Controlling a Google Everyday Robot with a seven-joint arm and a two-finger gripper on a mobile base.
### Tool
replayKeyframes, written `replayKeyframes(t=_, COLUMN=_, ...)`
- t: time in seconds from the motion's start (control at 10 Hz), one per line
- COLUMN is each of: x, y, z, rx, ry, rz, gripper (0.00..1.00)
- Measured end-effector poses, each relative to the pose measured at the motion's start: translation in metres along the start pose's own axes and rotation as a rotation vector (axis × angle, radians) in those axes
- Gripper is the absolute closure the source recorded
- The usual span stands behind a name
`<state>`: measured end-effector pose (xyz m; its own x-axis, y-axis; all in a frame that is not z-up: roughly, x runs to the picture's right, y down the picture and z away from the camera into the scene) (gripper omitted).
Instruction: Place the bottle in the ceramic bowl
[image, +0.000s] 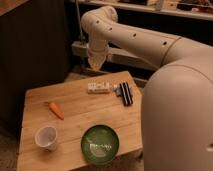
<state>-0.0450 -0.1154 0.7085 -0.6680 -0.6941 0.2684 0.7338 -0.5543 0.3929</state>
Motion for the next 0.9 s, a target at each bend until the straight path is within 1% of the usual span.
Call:
replayKeyframes(t=0.6, x=0.001, y=0.0, z=0.0, rx=0.0, ry=0.001, rz=-0.003, gripper=0.8)
replayKeyframes(t=0.7, x=0.003, y=0.001, z=-0.001, rx=0.002, ry=0.009, rz=-0.024, gripper=0.8)
replayKeyframes(t=0.8, x=0.007, y=0.001, z=-0.006, rx=0.012, ry=0.033, rz=-0.077, gripper=0.8)
replayKeyframes(t=0.9, x=0.01, y=-0.001, z=-0.013, rx=0.03, ry=0.071, rz=-0.178, gripper=0.8)
